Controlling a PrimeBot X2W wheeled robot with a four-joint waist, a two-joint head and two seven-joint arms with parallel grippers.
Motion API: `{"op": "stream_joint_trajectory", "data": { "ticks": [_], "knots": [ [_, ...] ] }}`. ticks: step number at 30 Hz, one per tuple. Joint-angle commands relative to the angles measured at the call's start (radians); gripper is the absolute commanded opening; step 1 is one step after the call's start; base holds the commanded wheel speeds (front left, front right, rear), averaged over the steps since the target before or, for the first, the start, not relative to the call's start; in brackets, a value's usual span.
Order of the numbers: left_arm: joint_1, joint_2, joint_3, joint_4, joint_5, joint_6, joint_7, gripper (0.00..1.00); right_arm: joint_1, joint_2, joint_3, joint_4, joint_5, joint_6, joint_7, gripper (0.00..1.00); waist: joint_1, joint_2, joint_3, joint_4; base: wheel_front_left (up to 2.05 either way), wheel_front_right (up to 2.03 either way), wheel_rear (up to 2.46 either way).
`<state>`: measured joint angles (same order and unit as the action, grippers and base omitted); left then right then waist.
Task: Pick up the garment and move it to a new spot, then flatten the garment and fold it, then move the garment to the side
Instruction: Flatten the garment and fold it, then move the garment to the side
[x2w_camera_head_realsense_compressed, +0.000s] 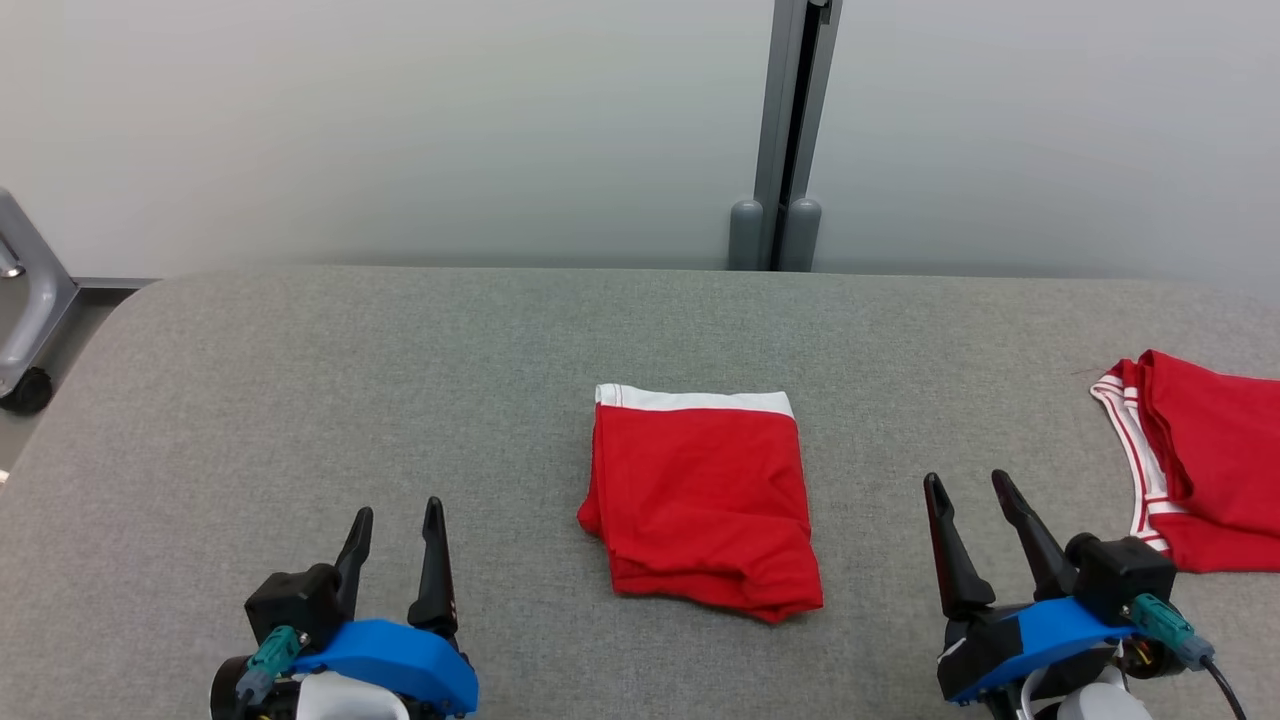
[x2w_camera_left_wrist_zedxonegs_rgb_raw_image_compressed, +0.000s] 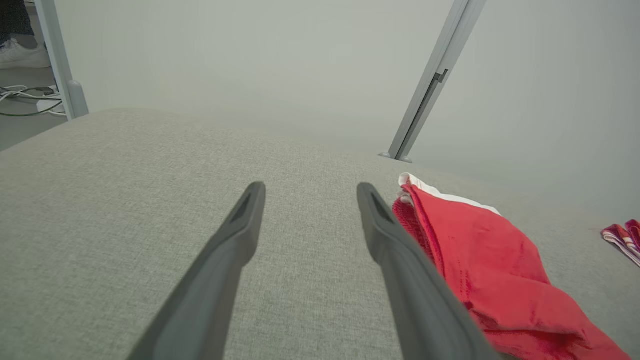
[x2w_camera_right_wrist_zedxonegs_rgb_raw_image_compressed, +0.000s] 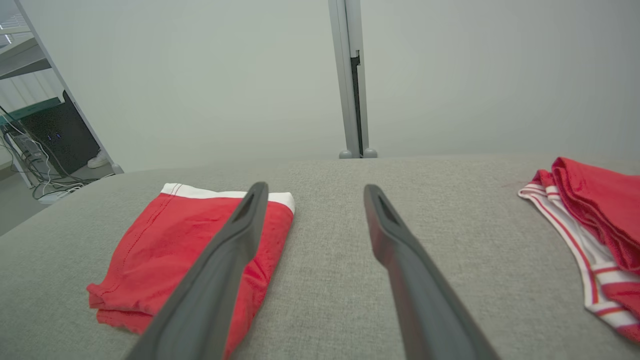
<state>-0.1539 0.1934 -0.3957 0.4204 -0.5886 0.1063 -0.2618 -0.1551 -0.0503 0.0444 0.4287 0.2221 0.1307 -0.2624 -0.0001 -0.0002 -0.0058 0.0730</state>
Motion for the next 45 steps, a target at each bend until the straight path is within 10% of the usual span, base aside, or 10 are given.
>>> {"op": "stream_joint_trajectory", "data": {
  "ticks": [1,29,45],
  "knots": [
    [0.010,0.006,0.009,-0.005,0.011,0.005,-0.004,1.00,0.020,-0.001,-0.005,-0.014,-0.008,0.000,-0.003,1.00,0.0001,0.0002,0.000,0.000,0.00,0.00,0.00],
    [0.006,-0.019,0.013,-0.030,0.032,0.023,-0.003,1.00,0.031,-0.001,-0.070,0.004,-0.065,0.000,0.055,1.00,0.0001,0.0002,0.008,0.017,0.00,0.00,0.00],
    [-0.030,-0.053,-0.021,-0.032,0.037,0.005,0.000,1.00,-0.234,-0.038,-0.049,0.109,-0.005,0.000,0.432,1.00,0.0001,0.0002,0.059,0.125,0.00,0.00,0.00]
  ]
}}
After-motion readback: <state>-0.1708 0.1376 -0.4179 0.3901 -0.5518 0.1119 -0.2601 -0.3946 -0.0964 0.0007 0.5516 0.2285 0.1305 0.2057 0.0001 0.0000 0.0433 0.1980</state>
